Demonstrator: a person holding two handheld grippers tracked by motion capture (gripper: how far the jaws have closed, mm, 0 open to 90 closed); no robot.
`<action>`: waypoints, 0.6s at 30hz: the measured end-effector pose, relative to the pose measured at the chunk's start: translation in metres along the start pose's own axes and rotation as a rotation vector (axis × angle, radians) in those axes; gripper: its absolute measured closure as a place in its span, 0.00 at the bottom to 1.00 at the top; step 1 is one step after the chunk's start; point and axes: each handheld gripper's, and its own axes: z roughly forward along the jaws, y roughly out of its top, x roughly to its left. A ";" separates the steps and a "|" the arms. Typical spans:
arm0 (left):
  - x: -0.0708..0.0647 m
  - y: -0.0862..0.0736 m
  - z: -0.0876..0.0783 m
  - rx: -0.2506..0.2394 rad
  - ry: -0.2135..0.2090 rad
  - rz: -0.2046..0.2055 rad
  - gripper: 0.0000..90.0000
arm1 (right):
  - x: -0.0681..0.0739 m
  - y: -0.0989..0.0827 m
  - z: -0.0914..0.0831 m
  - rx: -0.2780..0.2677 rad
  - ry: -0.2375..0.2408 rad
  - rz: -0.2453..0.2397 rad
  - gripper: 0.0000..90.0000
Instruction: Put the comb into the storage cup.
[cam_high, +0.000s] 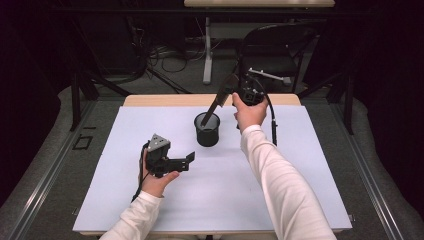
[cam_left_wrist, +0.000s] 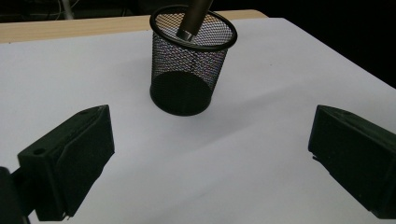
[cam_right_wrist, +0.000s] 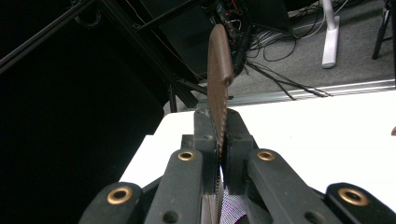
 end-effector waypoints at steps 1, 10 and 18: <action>0.000 0.000 0.000 0.000 0.000 0.000 0.01 | 0.000 -0.001 0.001 -0.001 -0.003 -0.003 0.97; 0.000 0.000 0.000 0.001 -0.002 0.002 0.01 | 0.002 -0.006 0.005 0.000 -0.016 -0.019 0.97; 0.001 0.000 0.000 0.002 -0.002 -0.001 0.01 | -0.004 -0.012 0.007 0.006 -0.023 -0.010 0.97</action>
